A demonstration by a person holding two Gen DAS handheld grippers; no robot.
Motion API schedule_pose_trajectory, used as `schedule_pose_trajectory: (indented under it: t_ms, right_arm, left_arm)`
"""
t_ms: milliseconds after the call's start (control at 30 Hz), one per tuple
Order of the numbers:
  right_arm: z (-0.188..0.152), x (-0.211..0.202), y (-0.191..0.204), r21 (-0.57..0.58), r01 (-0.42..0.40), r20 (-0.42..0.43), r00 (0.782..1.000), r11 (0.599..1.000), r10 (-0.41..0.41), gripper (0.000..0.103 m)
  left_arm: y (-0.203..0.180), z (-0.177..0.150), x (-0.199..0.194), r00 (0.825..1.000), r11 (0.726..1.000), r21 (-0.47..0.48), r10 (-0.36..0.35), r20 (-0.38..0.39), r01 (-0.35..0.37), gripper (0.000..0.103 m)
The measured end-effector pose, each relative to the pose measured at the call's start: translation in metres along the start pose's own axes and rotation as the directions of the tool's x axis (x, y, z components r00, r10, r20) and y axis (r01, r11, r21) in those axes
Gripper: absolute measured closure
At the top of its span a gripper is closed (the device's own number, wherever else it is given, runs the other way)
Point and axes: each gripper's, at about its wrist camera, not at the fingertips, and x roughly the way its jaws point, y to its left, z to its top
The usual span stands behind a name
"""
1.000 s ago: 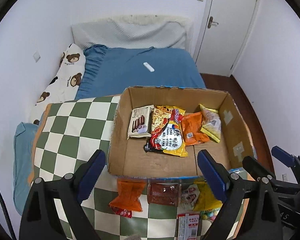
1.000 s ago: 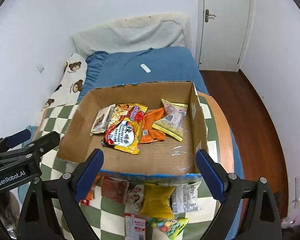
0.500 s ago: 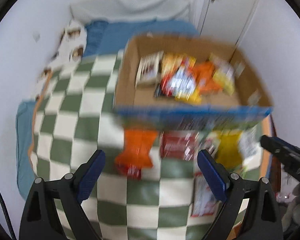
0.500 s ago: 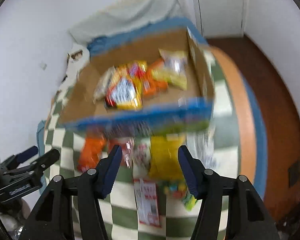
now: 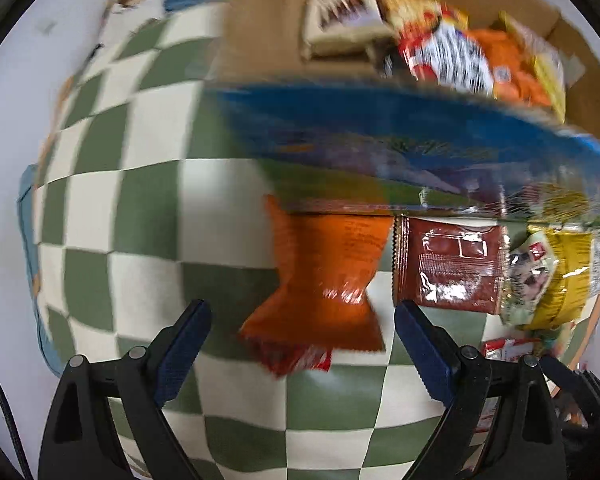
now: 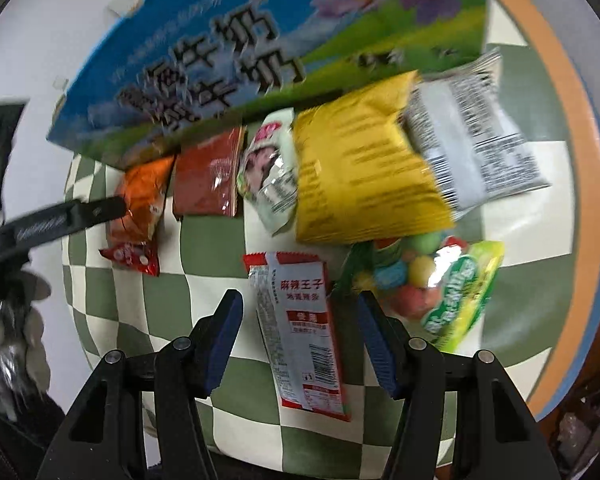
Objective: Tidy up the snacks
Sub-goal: 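Grasp an orange packet with left tool while right grasps red-white spicy strip pack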
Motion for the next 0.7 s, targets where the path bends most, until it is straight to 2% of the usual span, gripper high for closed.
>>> schedule_pose_trajectory:
  t_ms: [100, 133, 167, 200, 300, 433, 567, 700]
  right_arm:
    - [0.001, 0.009, 0.009, -0.016, 0.006, -0.019, 1.000, 1.000, -0.006, 0.041]
    - [0.000, 0.011, 0.012, -0.024, 0.014, -0.026, 1.000, 1.000, -0.015, 0.041]
    - [-0.001, 0.015, 0.014, -0.032, 0.024, -0.035, 0.999, 0.999, -0.025, 0.041]
    - [-0.001, 0.017, 0.015, -0.035, 0.026, -0.044, 0.999, 0.999, -0.027, 0.041]
    - [-0.007, 0.023, 0.016, -0.046, 0.038, -0.061, 0.997, 0.998, -0.041, 0.041]
    - [-0.016, 0.032, 0.013, -0.060, 0.052, -0.089, 0.994, 0.997, -0.057, 0.041]
    - [-0.024, 0.044, 0.020, -0.105, 0.094, -0.089, 0.991, 0.990, -0.103, 0.039]
    - [-0.027, 0.057, 0.032, -0.152, 0.136, -0.079, 0.986, 0.979, -0.149, 0.036]
  left_arm:
    - [-0.012, 0.008, 0.018, 1.000, 0.999, 0.040, 0.016, -0.018, -0.015, 0.011]
    - [-0.014, 0.008, 0.020, 1.000, 0.999, 0.045, 0.020, -0.007, -0.019, 0.032]
    - [-0.015, 0.007, 0.021, 1.000, 0.999, 0.043, 0.023, 0.006, -0.023, 0.047]
    - [-0.015, 0.005, 0.021, 1.000, 0.999, 0.039, 0.025, 0.006, -0.025, 0.054]
    - [-0.012, -0.007, 0.015, 1.000, 0.999, 0.028, 0.020, 0.019, -0.020, 0.055]
    - [-0.006, -0.051, 0.007, 1.000, 1.000, -0.011, 0.005, 0.015, -0.005, 0.055]
    - [-0.003, -0.104, 0.017, 0.999, 0.998, -0.059, -0.017, -0.047, 0.015, 0.055]
    - [-0.003, -0.137, 0.040, 0.993, 0.994, -0.101, -0.051, -0.109, 0.040, 0.055]
